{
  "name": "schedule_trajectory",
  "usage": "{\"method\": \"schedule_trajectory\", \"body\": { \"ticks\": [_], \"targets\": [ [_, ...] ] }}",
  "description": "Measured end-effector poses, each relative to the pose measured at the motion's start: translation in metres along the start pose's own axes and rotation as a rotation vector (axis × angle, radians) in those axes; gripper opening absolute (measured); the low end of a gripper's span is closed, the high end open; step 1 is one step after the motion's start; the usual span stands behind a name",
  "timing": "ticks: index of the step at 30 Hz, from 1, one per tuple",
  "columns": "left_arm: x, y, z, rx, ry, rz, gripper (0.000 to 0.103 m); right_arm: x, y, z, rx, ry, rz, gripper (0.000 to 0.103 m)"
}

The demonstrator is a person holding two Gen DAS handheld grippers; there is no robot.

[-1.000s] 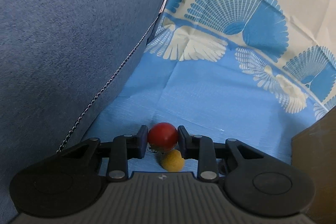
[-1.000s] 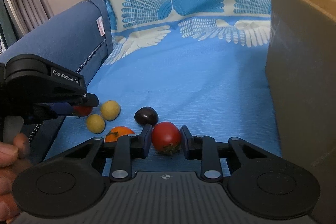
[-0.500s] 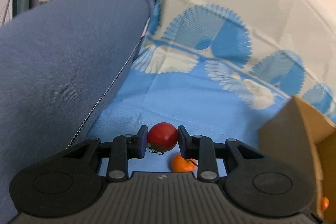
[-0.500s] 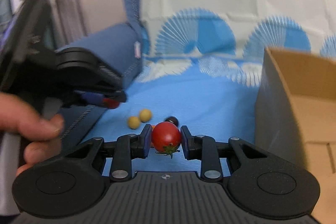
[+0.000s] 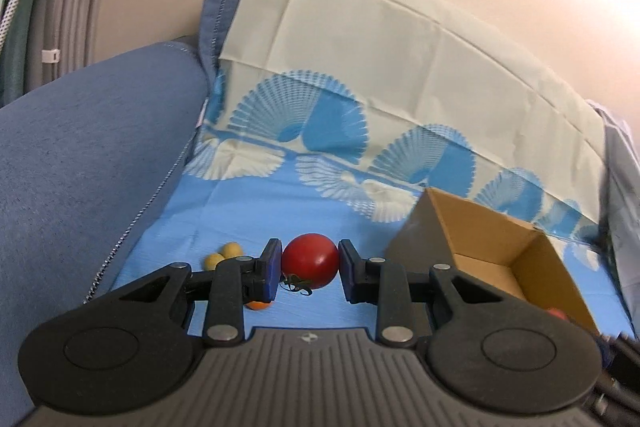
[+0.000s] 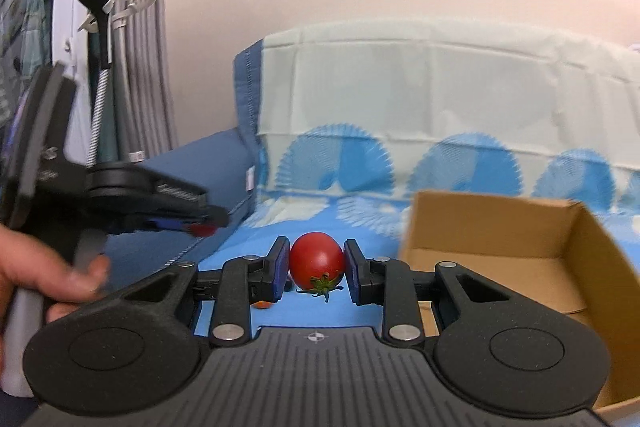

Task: Organize fruits
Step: 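Carry the tomato in the left tool over the box while the right tool carries its tomato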

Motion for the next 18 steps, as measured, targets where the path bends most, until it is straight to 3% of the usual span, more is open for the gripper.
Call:
{"method": "schedule_trajectory", "body": {
  "ticks": [10, 18],
  "targets": [
    [-0.005, -0.016, 0.006, -0.017, 0.026, 0.018, 0.034, 0.036, -0.065, -0.009, -0.056, -0.022, 0.123, 0.03],
    [-0.01, -0.036, 0.009, -0.054, 0.019, 0.058, 0.034, 0.051, -0.092, -0.024, -0.075, -0.037, 0.158, 0.03]
  ]
}}
Point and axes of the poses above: each gripper's, at about its wrist camera, not at the fingertips, and x roughly against the way its jaws point, y to its left, z to its underside, the point moved 3 cm from there along -x, roughly the way its jaws point, and after that the axes turned 11 degrees about -x, right-handed, at the moved point
